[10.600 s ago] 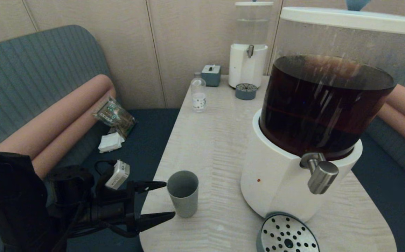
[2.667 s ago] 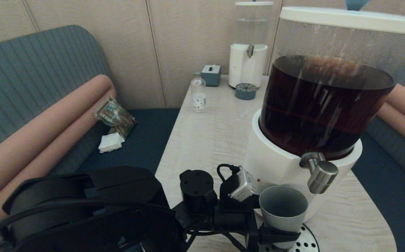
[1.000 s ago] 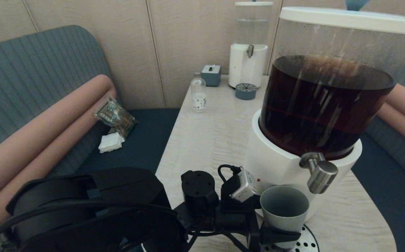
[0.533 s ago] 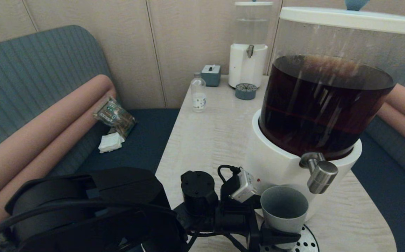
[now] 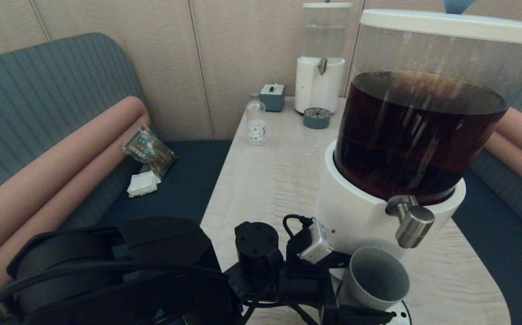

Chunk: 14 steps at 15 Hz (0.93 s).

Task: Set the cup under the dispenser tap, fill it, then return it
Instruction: Place it under the water dispenser

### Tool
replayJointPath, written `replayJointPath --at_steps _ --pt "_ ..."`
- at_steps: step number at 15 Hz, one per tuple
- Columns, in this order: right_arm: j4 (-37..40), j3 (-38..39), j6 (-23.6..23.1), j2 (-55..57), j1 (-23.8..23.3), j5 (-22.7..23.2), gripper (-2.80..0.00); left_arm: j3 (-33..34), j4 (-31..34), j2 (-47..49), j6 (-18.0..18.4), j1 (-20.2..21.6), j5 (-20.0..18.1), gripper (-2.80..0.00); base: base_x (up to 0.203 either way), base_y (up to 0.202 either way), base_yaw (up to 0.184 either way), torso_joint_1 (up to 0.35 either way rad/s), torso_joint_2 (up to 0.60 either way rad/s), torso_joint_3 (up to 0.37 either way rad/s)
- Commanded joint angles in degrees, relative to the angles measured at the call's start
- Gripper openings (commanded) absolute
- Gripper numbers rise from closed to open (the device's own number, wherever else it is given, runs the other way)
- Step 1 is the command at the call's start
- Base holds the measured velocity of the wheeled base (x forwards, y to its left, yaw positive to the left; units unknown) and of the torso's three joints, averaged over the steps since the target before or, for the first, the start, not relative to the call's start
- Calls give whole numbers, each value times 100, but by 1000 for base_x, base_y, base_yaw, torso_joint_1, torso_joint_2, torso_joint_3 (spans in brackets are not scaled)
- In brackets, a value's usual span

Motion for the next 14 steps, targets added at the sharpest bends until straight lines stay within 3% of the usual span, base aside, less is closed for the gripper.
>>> replayJointPath --at_steps 1,14 --pt "2 53 -3 -46 2 3 -280 28 -51 -33 0 -4 -2 0 0 0 0 0 0 0" --pt "2 53 -3 -46 2 3 -280 403 -51 -233 8 6 112 0 0 0 0 0 0 0"
